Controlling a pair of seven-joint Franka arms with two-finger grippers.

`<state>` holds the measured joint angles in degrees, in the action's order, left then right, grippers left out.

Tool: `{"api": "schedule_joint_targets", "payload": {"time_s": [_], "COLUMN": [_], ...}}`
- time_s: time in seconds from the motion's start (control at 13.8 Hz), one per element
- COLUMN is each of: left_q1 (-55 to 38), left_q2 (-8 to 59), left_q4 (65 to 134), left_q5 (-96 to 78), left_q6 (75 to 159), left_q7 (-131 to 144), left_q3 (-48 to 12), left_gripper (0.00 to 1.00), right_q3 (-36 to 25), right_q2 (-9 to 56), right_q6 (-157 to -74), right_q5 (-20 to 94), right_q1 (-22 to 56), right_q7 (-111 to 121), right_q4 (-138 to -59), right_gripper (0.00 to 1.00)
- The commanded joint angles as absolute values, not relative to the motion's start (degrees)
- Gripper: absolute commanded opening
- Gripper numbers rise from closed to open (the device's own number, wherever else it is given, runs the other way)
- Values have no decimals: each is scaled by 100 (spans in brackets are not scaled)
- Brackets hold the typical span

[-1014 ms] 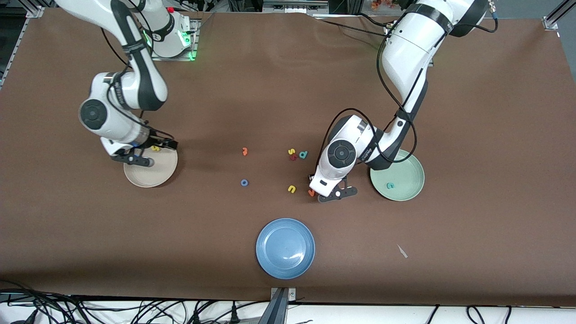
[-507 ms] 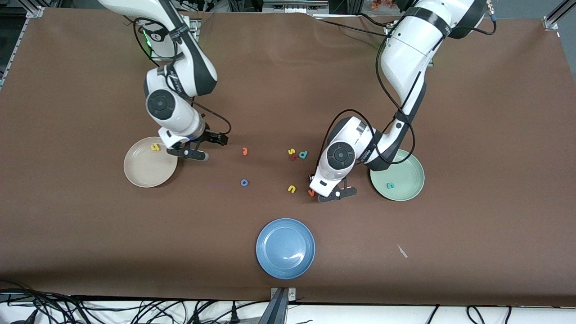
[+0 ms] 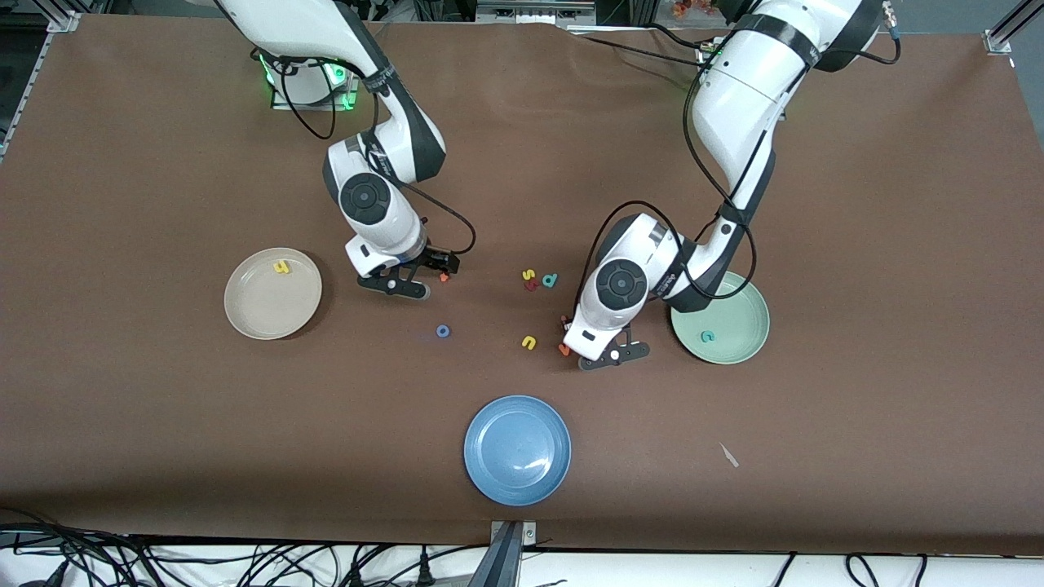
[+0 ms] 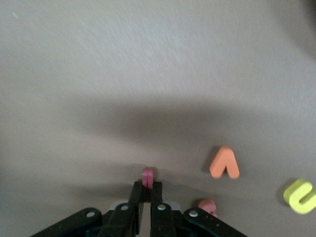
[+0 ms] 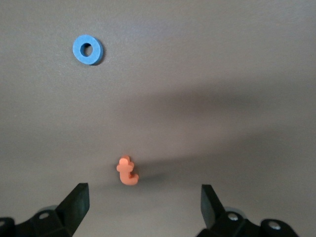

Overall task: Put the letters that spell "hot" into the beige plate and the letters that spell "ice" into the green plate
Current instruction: 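Grasp the maroon l with the left gripper while the right gripper grasps orange t, then place the maroon l on the green plate while the right gripper carries orange t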

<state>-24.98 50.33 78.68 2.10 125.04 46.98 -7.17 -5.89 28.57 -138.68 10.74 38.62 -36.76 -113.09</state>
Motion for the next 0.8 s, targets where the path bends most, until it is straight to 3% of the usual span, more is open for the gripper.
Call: {"api": "schedule_joint_targets", "payload": {"time_s": [0.0,0.36,0.72], "left_q1": [-2260,-1662,-1090], "left_q2": [4756,3992,3366], "left_q4": [7831,8233,9386], "left_q5": [343,334,343], "left_q6": [12016,10592,10652], "left_q7": [4545,3359,2541], "left_q3": [-729,-738,-738], "left_gripper": [0,0,0], "right_q3": [-510,-448,-440], "right_q2": [3128,3357,3384], "right_q6": [-14079,-14229,-14256], "right_q5": [1230,1301,1301], "right_q1": [3920,4017,3999], "right_q7": [-3726,-3709,-3612], "right_q4": [-11171,-11171,-11171], "right_gripper": [99,92,56]}}
